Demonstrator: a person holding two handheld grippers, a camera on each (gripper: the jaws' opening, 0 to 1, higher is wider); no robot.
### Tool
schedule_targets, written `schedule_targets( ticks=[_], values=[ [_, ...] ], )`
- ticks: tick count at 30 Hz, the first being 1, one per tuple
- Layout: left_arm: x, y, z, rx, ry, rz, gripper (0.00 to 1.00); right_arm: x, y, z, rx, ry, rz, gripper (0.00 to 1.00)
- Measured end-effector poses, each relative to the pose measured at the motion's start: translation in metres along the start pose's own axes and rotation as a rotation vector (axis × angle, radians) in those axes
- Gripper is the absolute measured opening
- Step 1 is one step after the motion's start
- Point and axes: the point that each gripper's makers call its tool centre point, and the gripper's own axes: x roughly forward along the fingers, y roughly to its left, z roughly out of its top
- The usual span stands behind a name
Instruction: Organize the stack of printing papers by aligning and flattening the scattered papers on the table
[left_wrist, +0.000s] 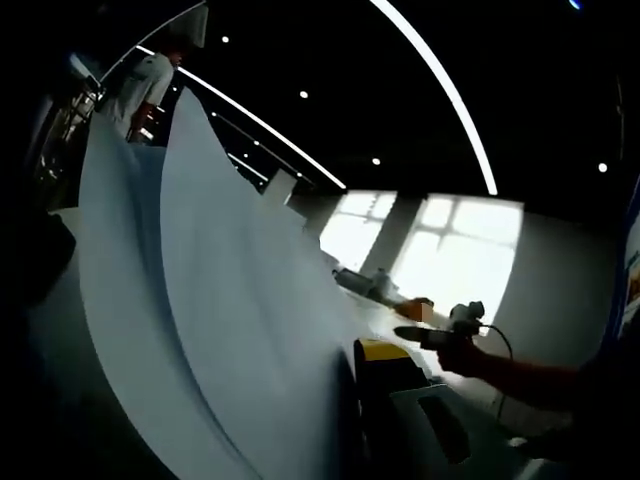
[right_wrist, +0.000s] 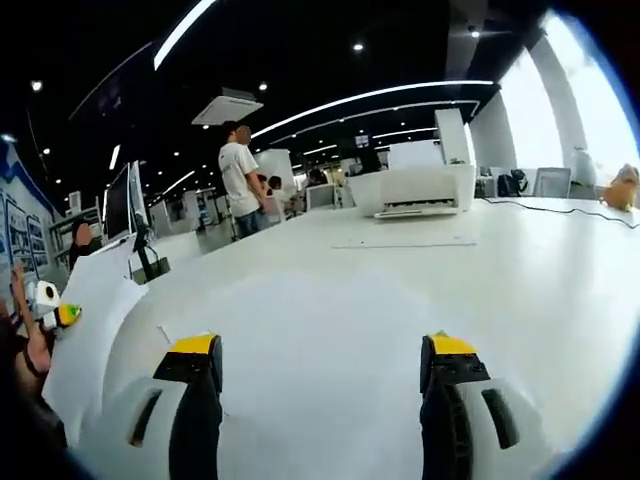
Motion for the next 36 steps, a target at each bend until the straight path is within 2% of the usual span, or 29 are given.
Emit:
schedule_targets(
  ticks=[5, 12, 19, 23, 25, 32, 36],
  values=[
    [0.0, 0.0, 0.0, 0.003, 0.001, -0.001, 0.13, 0.015, -0.01, 0.003, 0.0, 0.02, -0.013, 0.77],
    [0.001, -0.001, -0.002, 0.019, 0.008, -0.004, 0.13, 0.035, -0.022, 0.003, -0.059, 0.044, -0.013, 0.79],
    [0.001, -0.002, -0.003, 0.029, 0.012, -0.008, 0.14, 0.046, -0.041, 0.004, -0.06, 0.046, -0.03, 0.8],
    [0.002, -0.001, -0.003, 0.031, 0.018, -0.011, 0.14, 0.05, -0.045, 0.007, -0.081, 0.035, -0.039, 0.8],
    [0.002, -0.001, -0.004, 0.033, 0.021, -0.011, 0.14, 0.057, -0.051, 0.007, -0.1, 0.051, -0.034, 0.8],
    [0.003, 0.0, -0.006, 0.04, 0.033, -0.007, 0.14, 0.072, -0.051, 0.007, -0.156, 0.078, -0.019, 0.8],
    [0.004, 0.001, -0.006, 0.032, 0.036, -0.003, 0.14, 0.077, -0.052, 0.0, -0.163, 0.1, -0.013, 0.8]
  ],
)
